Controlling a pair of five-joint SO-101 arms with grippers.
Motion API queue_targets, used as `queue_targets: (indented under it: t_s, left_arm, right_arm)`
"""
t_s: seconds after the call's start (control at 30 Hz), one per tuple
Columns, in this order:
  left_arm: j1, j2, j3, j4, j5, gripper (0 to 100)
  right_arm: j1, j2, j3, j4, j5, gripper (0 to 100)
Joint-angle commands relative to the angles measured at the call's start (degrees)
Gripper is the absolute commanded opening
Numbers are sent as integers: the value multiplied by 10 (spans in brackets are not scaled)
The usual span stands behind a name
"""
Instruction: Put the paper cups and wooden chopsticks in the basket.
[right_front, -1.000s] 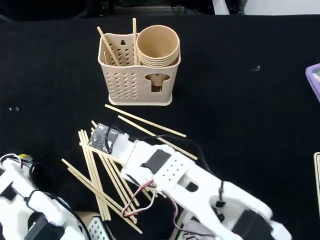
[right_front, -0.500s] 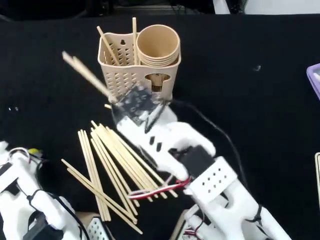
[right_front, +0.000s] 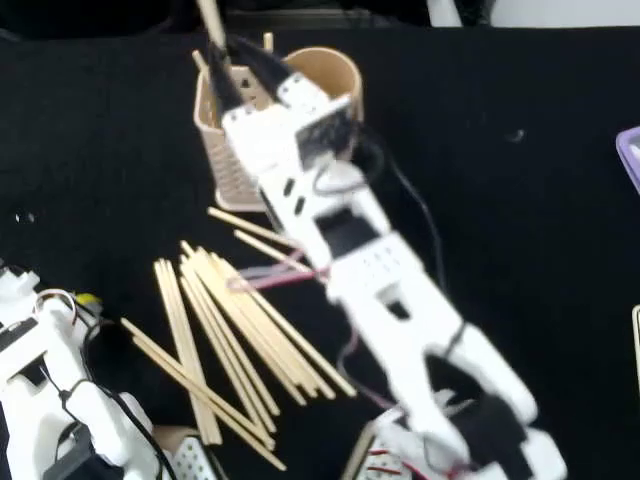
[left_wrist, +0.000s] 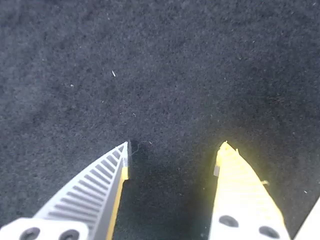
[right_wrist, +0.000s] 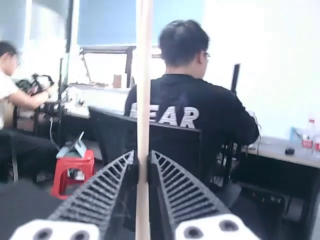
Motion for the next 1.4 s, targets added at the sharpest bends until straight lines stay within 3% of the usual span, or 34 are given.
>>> queue_targets:
  t_s: [0.0,0.27,0.43,0.6,0.8,0.93,1.13,1.27,1.37]
  left_arm:
    - [9,-6,-4,-8,-4,278]
    - [9,-6,-4,-8,-4,278]
    - [9,-6,-4,-8,-4,278]
    - [9,-6,-4,-8,-4,278]
    - [9,-6,-4,-8,-4,278]
    - [10,-6,-4,-8,-4,278]
    - [10,-6,-12,2,-25,281]
    - [36,-5,-57,108,-82,282]
    - [83,-5,-114,223,-173,282]
  right_arm:
    - [25,64,-87,-20,-35,11]
    - [25,116,-95,-18,-33,11]
    - [16,105,-85,88,-33,25]
    - [1,60,-84,161,-34,164]
    - [-12,-51,-82,226,-34,116]
    - [-28,-164,-82,347,-33,114]
    - [-31,-325,-80,687,-33,113]
    - [7,-392,-35,867,28,113]
    - [60,-422,60,879,77,113]
